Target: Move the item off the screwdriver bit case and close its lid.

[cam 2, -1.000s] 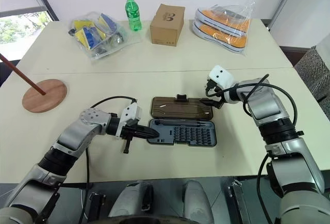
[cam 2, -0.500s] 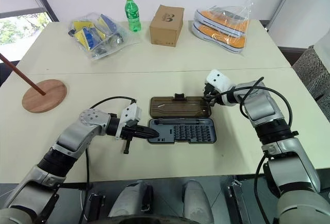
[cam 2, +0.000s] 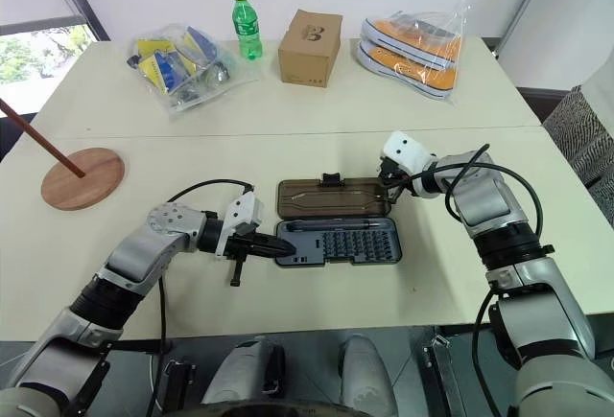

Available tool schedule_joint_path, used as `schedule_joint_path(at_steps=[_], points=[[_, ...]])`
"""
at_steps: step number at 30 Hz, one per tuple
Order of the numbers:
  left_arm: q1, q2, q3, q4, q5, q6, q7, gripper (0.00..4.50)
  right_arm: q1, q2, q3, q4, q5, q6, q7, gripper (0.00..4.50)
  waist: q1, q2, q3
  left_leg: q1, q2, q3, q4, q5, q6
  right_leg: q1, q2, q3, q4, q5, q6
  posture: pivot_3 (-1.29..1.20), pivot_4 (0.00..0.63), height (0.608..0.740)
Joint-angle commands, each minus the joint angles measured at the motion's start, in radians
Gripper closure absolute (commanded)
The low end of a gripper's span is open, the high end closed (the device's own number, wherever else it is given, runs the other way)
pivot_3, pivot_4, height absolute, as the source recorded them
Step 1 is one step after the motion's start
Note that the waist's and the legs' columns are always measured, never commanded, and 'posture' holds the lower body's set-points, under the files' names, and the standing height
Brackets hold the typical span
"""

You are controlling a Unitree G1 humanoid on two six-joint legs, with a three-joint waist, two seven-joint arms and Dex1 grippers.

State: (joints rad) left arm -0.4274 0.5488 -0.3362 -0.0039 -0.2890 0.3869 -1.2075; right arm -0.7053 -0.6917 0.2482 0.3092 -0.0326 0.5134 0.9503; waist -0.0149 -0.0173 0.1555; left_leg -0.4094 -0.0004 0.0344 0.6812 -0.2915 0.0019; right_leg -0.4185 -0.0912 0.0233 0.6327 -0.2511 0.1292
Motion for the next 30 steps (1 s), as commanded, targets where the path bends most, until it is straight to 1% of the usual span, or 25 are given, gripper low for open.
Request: schedule_joint_path(at_steps=[1, 6, 10, 13, 19, 24, 30], points=[[-0.008, 0.0, 0.017, -0.005, 0.012, -0.007, 0.016, 4.5, 0.015, 0.003, 0.019, -0.018, -0.009, -0.017, 0.027, 4.47, 0.0, 0.0, 0.0, 0.0, 0.0, 0.0, 0.0, 0.0, 0.0, 0.0, 0.0, 0.0, 0.0, 0.0, 0.0, 0.0, 0.15, 0.74], [-0.007, 0.002, 0.019, -0.006, 0.013, -0.011, 0.022, 4.5, 0.027, 0.007, 0.026, -0.044, -0.01, -0.009, 0.047, 4.47, 0.0, 0.0, 0.0, 0.0, 0.0, 0.0, 0.0, 0.0, 0.0, 0.001, 0.0, 0.0, 0.0, 0.0, 0.0, 0.0, 0.15, 0.74], [-0.002, 0.003, 0.025, -0.007, 0.014, -0.013, 0.029, 4.5, 0.039, -0.014, 0.019, -0.102, -0.045, -0.031, 0.02, 4.47, 0.0, 0.0, 0.0, 0.001, 0.0, -0.001, 0.0, 0.0, 0.0, 0.001, 0.0, -0.001, 0.0, 0.0, 0.0, 0.0, 0.15, 0.74], [0.003, 0.001, 0.026, -0.012, 0.013, -0.012, 0.035, 4.5, 0.069, -0.045, -0.007, -0.185, -0.056, -0.018, 0.008, 4.47, 0.001, 0.0, 0.0, 0.001, 0.0, -0.001, 0.0, 0.0, 0.0, 0.001, 0.0, -0.001, 0.0, 0.0, 0.0, 0.0, 0.15, 0.74], [0.004, -0.006, 0.019, -0.006, 0.014, -0.015, 0.04, 4.5, 0.141, -0.085, -0.058, -0.367, -0.026, 0.056, 0.011, 4.47, 0.0, 0.0, 0.0, 0.0, 0.0, -0.001, 0.0, 0.0, 0.0, 0.001, 0.0, -0.001, 0.0, 0.0, 0.0, 0.0, 0.15, 0.74], [-0.005, -0.014, 0.015, 0.007, 0.019, -0.022, 0.037, 4.5, 0.172, -0.1, -0.091, -0.452, -0.033, 0.016, -0.014, 4.47, -0.001, 0.0, 0.0, 0.001, 0.0, -0.001, 0.0, 0.0, 0.0, 0.001, 0.001, -0.001, 0.0, 0.0, 0.0, 0.0, 0.15, 0.74], [-0.008, -0.019, 0.015, 0.013, 0.025, -0.026, 0.032, 4.5, 0.234, -0.11, -0.124, -0.542, -0.033, -0.111, -0.033, 4.47, 0.001, 0.0, 0.0, 0.001, 0.001, -0.001, 0.0, 0.0, 0.0, 0.001, 0.001, -0.001, 0.0, 0.0, 0.0, 0.0, 0.15, 0.74]])
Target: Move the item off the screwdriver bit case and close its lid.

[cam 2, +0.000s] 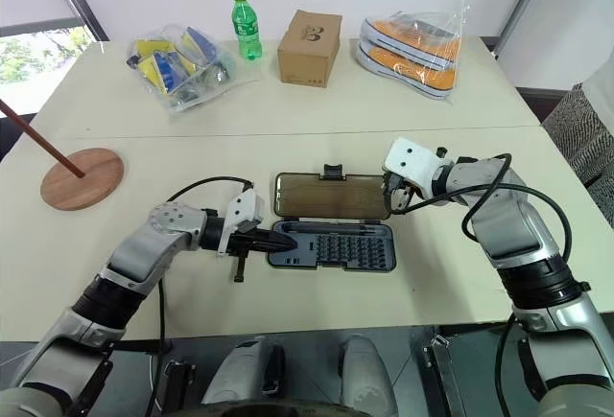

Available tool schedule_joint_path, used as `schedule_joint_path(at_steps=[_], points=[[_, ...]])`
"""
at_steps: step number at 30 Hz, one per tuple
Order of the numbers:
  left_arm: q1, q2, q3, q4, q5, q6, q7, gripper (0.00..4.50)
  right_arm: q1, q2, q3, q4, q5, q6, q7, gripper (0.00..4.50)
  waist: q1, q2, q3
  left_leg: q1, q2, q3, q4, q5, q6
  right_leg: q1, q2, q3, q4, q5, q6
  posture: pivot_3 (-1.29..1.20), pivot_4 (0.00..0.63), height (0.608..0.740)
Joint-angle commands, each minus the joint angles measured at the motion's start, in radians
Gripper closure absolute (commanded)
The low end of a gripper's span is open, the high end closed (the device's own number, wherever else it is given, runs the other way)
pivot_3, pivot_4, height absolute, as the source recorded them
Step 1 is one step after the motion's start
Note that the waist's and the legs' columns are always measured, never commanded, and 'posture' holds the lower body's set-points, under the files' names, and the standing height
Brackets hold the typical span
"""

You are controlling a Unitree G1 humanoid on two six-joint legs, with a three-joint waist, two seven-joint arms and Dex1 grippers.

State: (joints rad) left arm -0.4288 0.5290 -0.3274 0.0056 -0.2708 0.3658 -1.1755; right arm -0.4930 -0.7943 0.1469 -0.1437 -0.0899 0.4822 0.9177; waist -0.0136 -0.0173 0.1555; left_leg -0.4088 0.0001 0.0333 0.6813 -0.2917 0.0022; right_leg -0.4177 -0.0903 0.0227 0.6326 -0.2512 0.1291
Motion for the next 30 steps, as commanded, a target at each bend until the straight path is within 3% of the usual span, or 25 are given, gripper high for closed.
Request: schedule_joint_path(at_steps=[1, 14, 19, 24, 27, 30], points=[[-0.008, 0.0, 0.007, 0.006, 0.008, -0.006, 0.0, 4.5, 0.036, -0.005, -0.033, -0.11, 0.022, -0.091, -0.014, 4.47, 0.0, 0.0, 0.0, 0.0, 0.0, 0.0, 0.0, 0.0, 0.0, 0.0, 0.0, 0.0, 0.0, 0.0, 0.0, 0.0, 0.15, 0.74], [-0.028, -0.007, 0.007, 0.051, 0.019, -0.031, -0.012, 4.5, 0.206, 0.052, -0.112, -0.336, 0.016, -0.071, -0.184, 4.47, 0.004, 0.0, 0.0, 0.001, 0.0, -0.002, 0.001, 0.0, 0.0, 0.003, 0.001, -0.001, -0.001, 0.0, 0.0, 0.0, 0.15, 0.74], [-0.043, -0.016, 0.004, 0.076, 0.025, -0.042, -0.019, 4.5, 0.137, 0.1, -0.101, -0.229, 0.038, -0.01, -0.211, 4.47, 0.001, 0.0, 0.0, 0.003, 0.0, -0.003, 0.001, 0.0, 0.0, 0.006, 0.001, -0.002, -0.001, 0.0, -0.001, 0.0, 0.15, 0.74], [-0.049, -0.022, 0.001, 0.091, 0.042, -0.065, -0.021, 4.5, -0.046, 0.114, -0.051, -0.003, 0.09, 0.006, -0.108, 4.47, 0.001, 0.0, 0.0, 0.004, 0.0, -0.003, 0.001, 0.0, 0.0, 0.006, 0.001, -0.002, -0.001, 0.0, -0.001, 0.0, 0.15, 0.74], [-0.04, -0.02, 0.009, 0.082, 0.041, -0.063, -0.014, 4.5, -0.149, 0.116, -0.018, 0.135, 0.115, 0.022, -0.033, 3.56, 0.0, 0.0, 0.0, 0.004, 0.001, -0.003, 0.001, 0.0, 0.0, 0.006, 0.001, -0.003, -0.001, 0.0, -0.001, 0.0, 0.15, 0.74], [-0.029, -0.018, 0.016, 0.075, 0.04, -0.063, -0.003, 4.5, -0.229, 0.115, 0.018, 0.252, 0.119, 0.01, 0.038, 2.1, 0.001, 0.0, 0.0, 0.004, 0.001, -0.004, 0.001, 0.0, 0.0, 0.007, 0.001, -0.003, -0.001, 0.0, -0.001, 0.0, 0.15, 0.74]])
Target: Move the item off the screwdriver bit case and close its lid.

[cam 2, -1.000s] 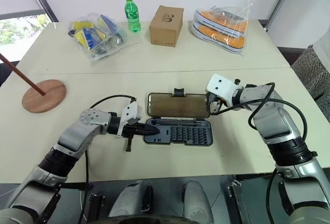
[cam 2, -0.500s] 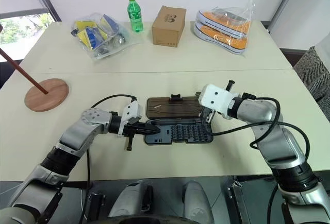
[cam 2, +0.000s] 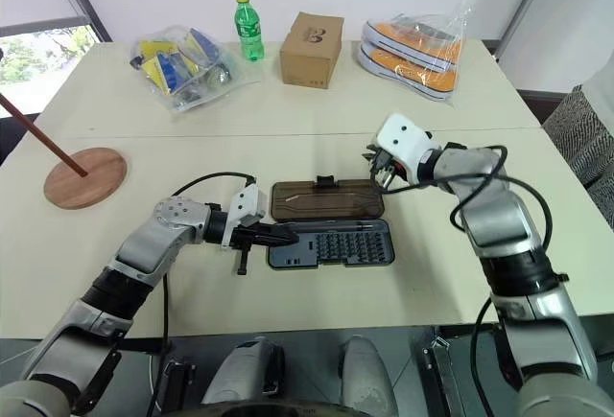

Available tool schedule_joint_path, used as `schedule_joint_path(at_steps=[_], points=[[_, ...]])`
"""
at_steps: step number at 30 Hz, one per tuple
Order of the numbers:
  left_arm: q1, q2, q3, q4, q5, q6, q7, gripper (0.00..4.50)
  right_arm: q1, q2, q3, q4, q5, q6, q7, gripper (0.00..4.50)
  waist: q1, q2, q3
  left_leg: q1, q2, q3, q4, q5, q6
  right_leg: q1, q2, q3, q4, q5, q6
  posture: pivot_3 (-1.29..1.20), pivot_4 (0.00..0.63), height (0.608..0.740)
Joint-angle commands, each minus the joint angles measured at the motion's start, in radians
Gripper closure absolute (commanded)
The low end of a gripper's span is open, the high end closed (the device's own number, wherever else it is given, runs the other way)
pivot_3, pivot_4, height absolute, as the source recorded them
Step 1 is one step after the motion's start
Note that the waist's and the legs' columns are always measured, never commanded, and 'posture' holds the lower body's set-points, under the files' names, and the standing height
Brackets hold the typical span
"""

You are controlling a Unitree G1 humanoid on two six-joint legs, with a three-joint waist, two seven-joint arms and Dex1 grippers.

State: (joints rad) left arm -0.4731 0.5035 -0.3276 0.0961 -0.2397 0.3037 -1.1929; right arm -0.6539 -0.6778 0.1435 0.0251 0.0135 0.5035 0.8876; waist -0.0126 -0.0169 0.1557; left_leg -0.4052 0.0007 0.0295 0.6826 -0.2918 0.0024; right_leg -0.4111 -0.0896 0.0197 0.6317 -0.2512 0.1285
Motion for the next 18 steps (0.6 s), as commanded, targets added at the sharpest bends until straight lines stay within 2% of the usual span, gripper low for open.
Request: schedule_joint_path(at_steps=[1, 4, 11, 18], points=[[0.019, 0.008, 0.018, -0.018, 0.009, -0.001, 0.018, 4.5, -0.096, -0.002, 0.039, 0.125, 0.009, -0.026, 0.092, 1.52, -0.001, 0.0, 0.0, 0.0, 0.0, 0.0, 0.0, 0.0, 0.0, 0.0, 0.0, 0.0, 0.0, 0.0, 0.0, 0.0, 0.15, 0.74], [0.028, 0.007, 0.022, -0.024, 0.007, 0.001, 0.03, 4.5, -0.175, -0.001, 0.091, 0.257, -0.015, -0.089, 0.163, 0.04, -0.002, 0.001, 0.0, 0.0, 0.0, 0.0, 0.0, 0.0, 0.0, 0.0, 0.0, 0.0, 0.0, 0.0, 0.0, 0.0, 0.15, 0.74], [0.039, -0.001, 0.029, -0.035, 0.005, 0.004, 0.053, 4.5, -0.333, 0.069, 0.146, 0.558, -0.031, -0.181, 0.288, 0.04, -0.004, 0.001, 0.001, 0.0, 0.0, 0.0, 0.0, 0.0, 0.0, 0.0, 0.0, 0.0, 0.0, 0.0, 0.0, 0.0, 0.15, 0.74], [0.045, 0.003, 0.039, -0.048, 0.005, 0.009, 0.067, 4.5, -0.397, 0.119, 0.165, 0.755, -0.06, -0.249, 0.363, 0.04, -0.004, 0.003, 0.002, 0.0, 0.0, 0.0, 0.0, 0.0, 0.0, 0.0, 0.0, 0.0, 0.0, 0.0, 0.0, 0.0, 0.15, 0.74]])
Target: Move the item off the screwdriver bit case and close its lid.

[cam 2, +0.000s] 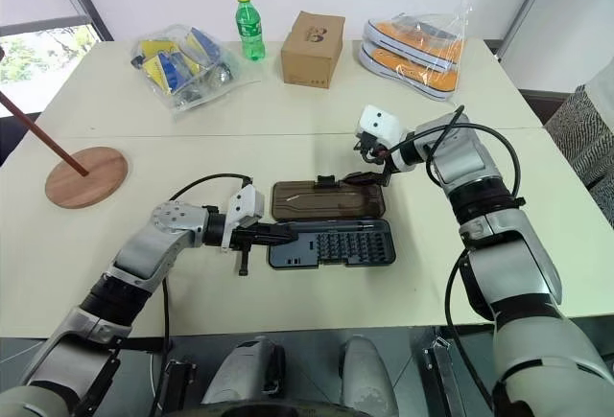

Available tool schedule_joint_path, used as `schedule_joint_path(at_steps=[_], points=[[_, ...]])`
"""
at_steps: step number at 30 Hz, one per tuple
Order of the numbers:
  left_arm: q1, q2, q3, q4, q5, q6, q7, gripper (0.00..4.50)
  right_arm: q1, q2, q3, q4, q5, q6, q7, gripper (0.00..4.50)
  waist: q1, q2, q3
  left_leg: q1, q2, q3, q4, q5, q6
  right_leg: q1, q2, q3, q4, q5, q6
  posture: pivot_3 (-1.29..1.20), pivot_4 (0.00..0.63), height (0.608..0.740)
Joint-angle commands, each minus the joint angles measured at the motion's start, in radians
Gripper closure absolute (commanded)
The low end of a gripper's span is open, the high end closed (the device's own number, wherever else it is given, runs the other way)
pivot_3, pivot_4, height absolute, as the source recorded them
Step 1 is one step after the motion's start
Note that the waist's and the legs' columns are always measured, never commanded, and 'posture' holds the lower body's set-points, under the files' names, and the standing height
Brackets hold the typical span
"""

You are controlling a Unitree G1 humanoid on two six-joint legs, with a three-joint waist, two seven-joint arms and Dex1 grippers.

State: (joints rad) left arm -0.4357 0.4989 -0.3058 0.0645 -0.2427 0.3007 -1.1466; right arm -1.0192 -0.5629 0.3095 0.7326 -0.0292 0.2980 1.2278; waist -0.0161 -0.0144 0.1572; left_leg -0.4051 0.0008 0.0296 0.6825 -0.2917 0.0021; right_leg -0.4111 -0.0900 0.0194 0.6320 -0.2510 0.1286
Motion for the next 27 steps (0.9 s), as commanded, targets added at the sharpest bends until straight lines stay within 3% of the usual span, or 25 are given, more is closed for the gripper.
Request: schedule_joint_path(at_steps=[1, 13, 16, 23, 27], points=[[0.011, 0.01, 0.02, -0.022, 0.007, 0.014, 0.023, 4.5, -0.031, 0.004, 0.003, 0.068, -0.027, -0.062, 0.026, 0.04, 0.0, 0.0, 0.0, 0.0, 0.0, 0.0, 0.0, 0.0, 0.0, 0.0, 0.0, 0.0, 0.0, 0.0, 0.0, 0.0, 0.15, 0.74], [0.023, 0.024, 0.02, -0.051, 0.009, 0.023, 0.031, 4.5, -0.043, 0.021, -0.023, 0.219, -0.066, -0.141, 0.008, 0.04, -0.004, 0.004, 0.002, 0.0, 0.0, 0.0, 0.0, 0.0, 0.0, 0.0, 0.0, 0.0, 0.0, 0.0, 0.0, 0.0, 0.15, 0.74], [0.021, 0.023, 0.018, -0.049, 0.01, 0.021, 0.032, 4.5, -0.043, 0.027, -0.027, 0.227, -0.069, -0.142, 0.004, 0.93, -0.004, 0.004, 0.002, 0.0, 0.0, 0.0, 0.0, 0.0, 0.0, 0.0, 0.0, 0.0, 0.0, 0.0, 0.0, 0.0, 0.15, 0.74], [0.018, 0.026, 0.02, -0.046, 0.011, 0.019, 0.032, 4.5, -0.037, 0.033, -0.033, 0.231, -0.078, -0.14, -0.003, 4.42, -0.005, 0.004, 0.003, 0.0, 0.0, 0.0, 0.0, 0.0, 0.0, 0.0, 0.0, 0.0, 0.0, 0.0, 0.0, 0.0, 0.15, 0.74], [0.018, 0.028, 0.022, -0.047, 0.012, 0.018, 0.033, 4.5, -0.029, 0.035, -0.035, 0.229, -0.088, -0.138, -0.002, 4.47, -0.025, 0.006, 0.004, 0.003, 0.001, 0.0, -0.001, 0.0, -0.001, 0.002, 0.001, 0.0, 0.001, 0.001, -0.001, 0.0, 0.15, 0.74]])
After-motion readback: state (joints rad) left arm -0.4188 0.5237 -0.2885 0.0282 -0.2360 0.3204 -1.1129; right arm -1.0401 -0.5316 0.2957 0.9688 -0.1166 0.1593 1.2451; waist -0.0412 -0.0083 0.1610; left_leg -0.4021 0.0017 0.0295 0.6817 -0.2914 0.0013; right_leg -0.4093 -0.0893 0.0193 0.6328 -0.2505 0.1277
